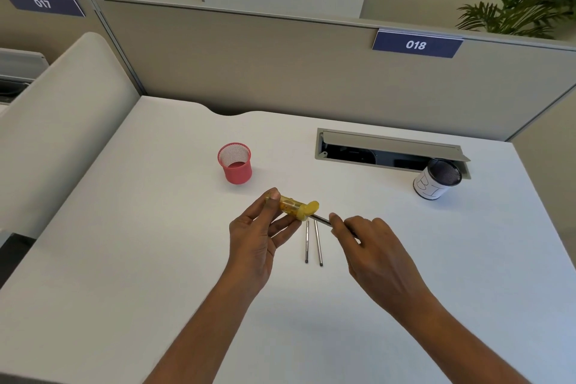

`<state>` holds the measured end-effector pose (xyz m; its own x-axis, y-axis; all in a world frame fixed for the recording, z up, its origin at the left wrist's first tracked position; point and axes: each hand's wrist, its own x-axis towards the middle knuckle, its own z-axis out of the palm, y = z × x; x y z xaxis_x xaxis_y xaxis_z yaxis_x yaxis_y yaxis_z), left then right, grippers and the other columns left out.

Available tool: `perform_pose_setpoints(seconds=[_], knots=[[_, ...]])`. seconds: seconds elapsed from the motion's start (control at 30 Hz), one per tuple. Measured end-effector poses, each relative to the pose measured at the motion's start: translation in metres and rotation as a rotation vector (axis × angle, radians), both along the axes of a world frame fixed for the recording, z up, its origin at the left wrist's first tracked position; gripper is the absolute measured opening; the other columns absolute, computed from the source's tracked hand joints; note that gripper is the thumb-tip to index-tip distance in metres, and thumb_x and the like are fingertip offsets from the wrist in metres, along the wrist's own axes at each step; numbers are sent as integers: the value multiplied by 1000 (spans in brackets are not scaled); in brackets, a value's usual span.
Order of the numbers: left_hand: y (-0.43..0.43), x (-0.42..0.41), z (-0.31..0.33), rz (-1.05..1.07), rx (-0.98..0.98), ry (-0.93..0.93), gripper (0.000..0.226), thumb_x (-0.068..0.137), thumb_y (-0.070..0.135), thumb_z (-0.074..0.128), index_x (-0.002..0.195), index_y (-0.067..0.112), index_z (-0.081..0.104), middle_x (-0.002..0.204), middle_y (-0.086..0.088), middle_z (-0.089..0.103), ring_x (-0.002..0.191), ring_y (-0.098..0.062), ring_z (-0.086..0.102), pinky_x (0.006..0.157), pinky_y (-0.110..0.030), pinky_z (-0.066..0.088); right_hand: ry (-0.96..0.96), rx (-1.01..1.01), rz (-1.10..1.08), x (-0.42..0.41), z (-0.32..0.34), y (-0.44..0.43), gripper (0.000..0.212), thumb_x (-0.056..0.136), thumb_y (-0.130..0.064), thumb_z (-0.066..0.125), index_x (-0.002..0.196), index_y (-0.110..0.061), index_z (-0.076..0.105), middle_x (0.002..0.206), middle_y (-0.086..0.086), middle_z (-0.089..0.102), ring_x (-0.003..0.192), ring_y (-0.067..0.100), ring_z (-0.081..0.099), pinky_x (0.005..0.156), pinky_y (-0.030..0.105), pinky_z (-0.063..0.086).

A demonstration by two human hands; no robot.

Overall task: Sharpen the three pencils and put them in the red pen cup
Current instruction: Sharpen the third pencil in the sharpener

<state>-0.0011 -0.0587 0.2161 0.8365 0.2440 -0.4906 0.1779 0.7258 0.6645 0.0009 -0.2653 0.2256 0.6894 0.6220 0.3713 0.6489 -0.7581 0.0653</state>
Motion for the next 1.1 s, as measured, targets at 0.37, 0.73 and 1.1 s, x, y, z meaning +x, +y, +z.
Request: perform_pose_setpoints(seconds=[0.37, 0.73, 1.1], knots=[[1, -6, 1, -12, 100, -52, 27, 94, 11, 69, 120, 5, 71, 103, -23, 78, 95, -39, 78, 78, -42, 65, 1067, 868, -487, 8, 22, 30, 32, 99, -28, 63, 72, -18, 75, 54, -9, 38, 50, 12, 31, 53, 27, 26], [3, -8, 3, 24, 88, -40, 17, 95, 9, 68, 110, 4, 75, 99, -23, 77, 92, -41, 78, 75, -41, 65, 107, 159, -5, -7, 6, 25, 22, 98, -28, 62, 107, -11, 73, 71, -2, 56, 51, 18, 47, 40, 28, 35], [10, -8, 4, -15, 159, -61, 23, 94, 11, 69, 116, 5, 73, 102, -23, 77, 92, -39, 78, 75, -40, 65, 1255, 1033, -522, 10, 27, 41, 26, 97, -28, 68, 82, -11, 81, 46, -11, 38, 43, 9, 28, 46, 21, 23]])
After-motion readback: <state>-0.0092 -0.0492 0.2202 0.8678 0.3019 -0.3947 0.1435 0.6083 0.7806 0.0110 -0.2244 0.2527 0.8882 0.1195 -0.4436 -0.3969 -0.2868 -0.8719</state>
